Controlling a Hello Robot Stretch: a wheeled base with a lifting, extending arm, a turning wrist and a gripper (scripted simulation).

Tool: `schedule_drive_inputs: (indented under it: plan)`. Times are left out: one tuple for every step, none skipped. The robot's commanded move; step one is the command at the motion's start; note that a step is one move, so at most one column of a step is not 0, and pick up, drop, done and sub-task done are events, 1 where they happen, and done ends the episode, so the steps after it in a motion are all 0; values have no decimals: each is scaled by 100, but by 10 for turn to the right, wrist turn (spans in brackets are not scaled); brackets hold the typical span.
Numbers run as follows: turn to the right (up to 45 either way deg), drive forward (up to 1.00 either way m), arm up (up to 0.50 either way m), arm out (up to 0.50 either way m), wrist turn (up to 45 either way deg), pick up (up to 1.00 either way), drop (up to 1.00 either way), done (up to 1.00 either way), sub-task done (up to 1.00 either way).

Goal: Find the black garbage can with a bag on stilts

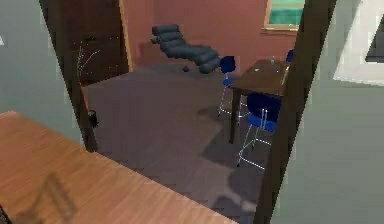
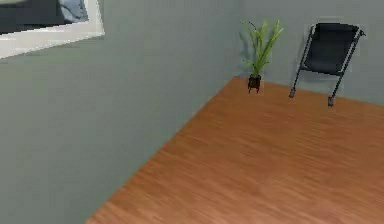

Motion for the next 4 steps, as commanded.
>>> schedule_drive_inputs:
  plan:
    - [450,0,0,0,0,0,0,0,0]
    - [450,0,0,0,0,0,0,0,0]
    - [300,0,0,0,0,0,0,0,0]
    - [0,100,0,0,0,0,0,0,0]
